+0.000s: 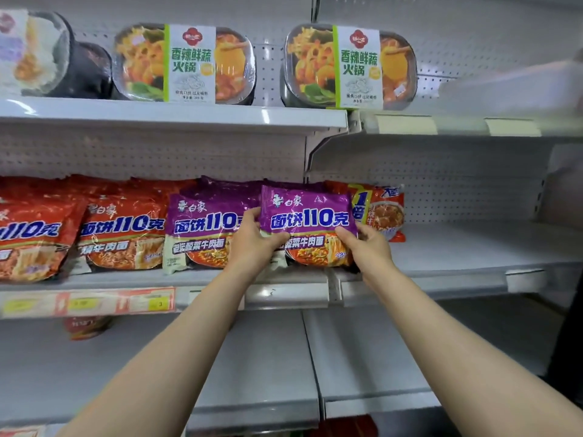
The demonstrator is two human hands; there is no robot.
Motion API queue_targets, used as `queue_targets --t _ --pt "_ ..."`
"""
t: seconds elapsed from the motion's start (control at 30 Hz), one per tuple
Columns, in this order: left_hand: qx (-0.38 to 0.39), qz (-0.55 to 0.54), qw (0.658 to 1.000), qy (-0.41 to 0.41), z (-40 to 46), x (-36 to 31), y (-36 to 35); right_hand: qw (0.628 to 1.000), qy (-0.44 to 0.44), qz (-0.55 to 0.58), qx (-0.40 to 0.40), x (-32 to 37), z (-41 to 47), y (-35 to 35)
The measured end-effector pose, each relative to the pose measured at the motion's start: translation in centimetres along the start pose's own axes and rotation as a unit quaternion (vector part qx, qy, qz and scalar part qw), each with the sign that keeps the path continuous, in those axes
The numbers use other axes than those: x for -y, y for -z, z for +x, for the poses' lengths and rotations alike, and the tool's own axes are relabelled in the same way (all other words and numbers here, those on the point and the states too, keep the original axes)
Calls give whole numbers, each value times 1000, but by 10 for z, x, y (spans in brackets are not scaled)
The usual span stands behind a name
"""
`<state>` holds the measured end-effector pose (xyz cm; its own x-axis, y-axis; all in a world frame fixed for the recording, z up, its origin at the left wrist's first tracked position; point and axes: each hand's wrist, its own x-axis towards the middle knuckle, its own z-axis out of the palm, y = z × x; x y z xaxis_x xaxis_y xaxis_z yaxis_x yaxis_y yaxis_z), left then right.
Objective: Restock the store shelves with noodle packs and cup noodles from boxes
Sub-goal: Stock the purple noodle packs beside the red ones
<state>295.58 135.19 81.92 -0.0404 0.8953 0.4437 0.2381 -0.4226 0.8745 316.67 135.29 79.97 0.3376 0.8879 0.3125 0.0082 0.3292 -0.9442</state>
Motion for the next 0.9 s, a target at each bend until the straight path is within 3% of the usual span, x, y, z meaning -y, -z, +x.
queue_targets --t 0.27,0.43,0.63,0.9 --pt "-1 70 998 2 12 25 -6 997 2 -74 -21 -14 11 -7" --pt "-73 127 988 -45 7 32 -13 989 23 -142 -43 -14 12 -10" --pt "-157 252 948 -114 -11 44 -24 980 33 -185 -70 -17 12 -10" --pt "-98 253 961 -45 -26 40 -44 974 31 -220 -52 -16 6 -1"
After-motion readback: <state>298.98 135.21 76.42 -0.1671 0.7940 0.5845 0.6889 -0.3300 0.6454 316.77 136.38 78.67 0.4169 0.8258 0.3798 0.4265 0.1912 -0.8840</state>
